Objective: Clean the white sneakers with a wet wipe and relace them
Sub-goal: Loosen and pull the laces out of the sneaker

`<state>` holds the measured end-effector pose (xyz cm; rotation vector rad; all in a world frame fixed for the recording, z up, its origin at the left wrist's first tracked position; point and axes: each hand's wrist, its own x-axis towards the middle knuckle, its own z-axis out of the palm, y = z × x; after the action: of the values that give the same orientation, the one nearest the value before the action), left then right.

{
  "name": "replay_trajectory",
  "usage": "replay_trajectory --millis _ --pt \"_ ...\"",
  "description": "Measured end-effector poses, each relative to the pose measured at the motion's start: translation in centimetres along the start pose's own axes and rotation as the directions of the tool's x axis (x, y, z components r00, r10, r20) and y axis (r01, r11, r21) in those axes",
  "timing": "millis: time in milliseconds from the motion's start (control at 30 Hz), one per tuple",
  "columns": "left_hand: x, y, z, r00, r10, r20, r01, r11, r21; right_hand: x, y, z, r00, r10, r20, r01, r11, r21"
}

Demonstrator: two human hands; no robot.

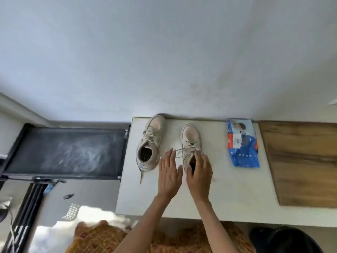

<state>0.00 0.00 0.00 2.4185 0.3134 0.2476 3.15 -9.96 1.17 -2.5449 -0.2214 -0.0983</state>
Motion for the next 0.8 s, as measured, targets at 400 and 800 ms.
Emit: replay_trajectory --millis 400,800 --pt "1.7 -0.4 8.3 0.958 -0.276 -0.075 0.142 0.685 -0.714 0.5 3.1 4.8 0.951 0.145 -0.273 -0.012 0.9 0.436" --pt "-5.1 0.5 5.1 0.986 -0.166 0.036 0.153 0.776 -0.612 -6.8 3.4 1.0 0.98 0.199 0.012 -0.186 0.891 0.415"
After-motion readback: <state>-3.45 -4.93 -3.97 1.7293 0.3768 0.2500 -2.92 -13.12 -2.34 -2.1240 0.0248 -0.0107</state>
